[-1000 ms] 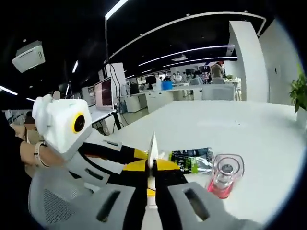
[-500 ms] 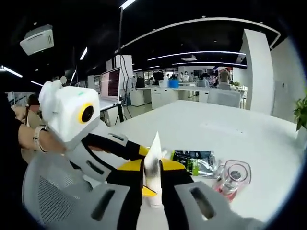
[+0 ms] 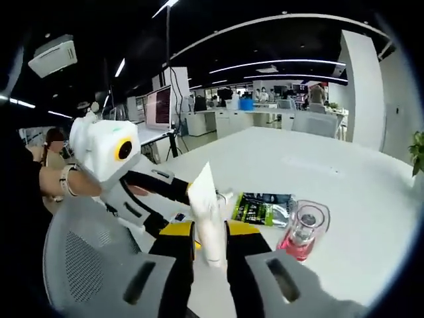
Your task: Arrange the skincare products in the storage area until every visible bottle or jar stands upright without overlapping.
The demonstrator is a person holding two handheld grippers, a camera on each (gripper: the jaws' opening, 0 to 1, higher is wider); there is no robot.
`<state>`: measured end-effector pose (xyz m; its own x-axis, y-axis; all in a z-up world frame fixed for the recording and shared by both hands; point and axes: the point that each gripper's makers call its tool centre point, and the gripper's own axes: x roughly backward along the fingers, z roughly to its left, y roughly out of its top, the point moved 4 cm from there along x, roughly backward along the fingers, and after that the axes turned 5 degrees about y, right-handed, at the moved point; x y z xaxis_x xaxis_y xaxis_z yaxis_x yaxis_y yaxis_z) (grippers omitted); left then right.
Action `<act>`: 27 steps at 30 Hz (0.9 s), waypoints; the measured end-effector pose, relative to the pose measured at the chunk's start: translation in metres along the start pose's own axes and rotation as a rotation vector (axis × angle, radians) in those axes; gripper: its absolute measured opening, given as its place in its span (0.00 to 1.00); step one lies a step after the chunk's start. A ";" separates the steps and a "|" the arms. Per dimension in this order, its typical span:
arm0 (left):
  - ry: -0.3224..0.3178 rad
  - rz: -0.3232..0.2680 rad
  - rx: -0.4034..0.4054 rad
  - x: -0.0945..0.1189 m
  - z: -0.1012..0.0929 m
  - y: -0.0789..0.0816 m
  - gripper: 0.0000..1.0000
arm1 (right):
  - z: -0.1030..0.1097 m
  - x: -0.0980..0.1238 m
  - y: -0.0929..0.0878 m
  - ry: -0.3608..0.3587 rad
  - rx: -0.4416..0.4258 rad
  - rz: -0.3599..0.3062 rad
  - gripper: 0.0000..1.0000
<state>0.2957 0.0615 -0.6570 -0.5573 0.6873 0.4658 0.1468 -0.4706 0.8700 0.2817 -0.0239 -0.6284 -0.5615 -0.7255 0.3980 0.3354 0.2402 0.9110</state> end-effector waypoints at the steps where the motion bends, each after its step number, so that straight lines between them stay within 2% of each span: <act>1: -0.005 0.016 0.011 0.002 -0.002 -0.003 0.34 | 0.000 -0.002 -0.003 0.010 -0.007 0.012 0.18; 6: -0.027 0.052 0.026 0.005 -0.008 -0.009 0.31 | 0.003 -0.018 -0.017 0.030 0.025 0.076 0.19; 9: -0.027 0.057 0.030 0.007 -0.009 -0.010 0.31 | 0.003 -0.024 -0.020 0.039 0.028 0.088 0.19; 14: -0.023 0.056 -0.013 0.003 -0.007 -0.009 0.30 | 0.010 -0.024 -0.014 0.058 0.045 0.090 0.17; 21: -0.055 0.042 -0.066 -0.006 -0.008 -0.005 0.27 | 0.016 -0.027 -0.010 0.089 0.036 0.084 0.11; 24: -0.065 0.027 -0.067 -0.010 -0.006 -0.003 0.25 | 0.017 -0.028 -0.008 0.090 0.036 0.081 0.08; 27: -0.079 0.018 -0.032 -0.011 -0.002 -0.003 0.24 | 0.015 -0.029 -0.006 0.088 0.037 0.079 0.06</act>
<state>0.3001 0.0544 -0.6646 -0.4886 0.7195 0.4935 0.1288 -0.5000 0.8564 0.2847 0.0060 -0.6436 -0.4656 -0.7569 0.4587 0.3469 0.3208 0.8814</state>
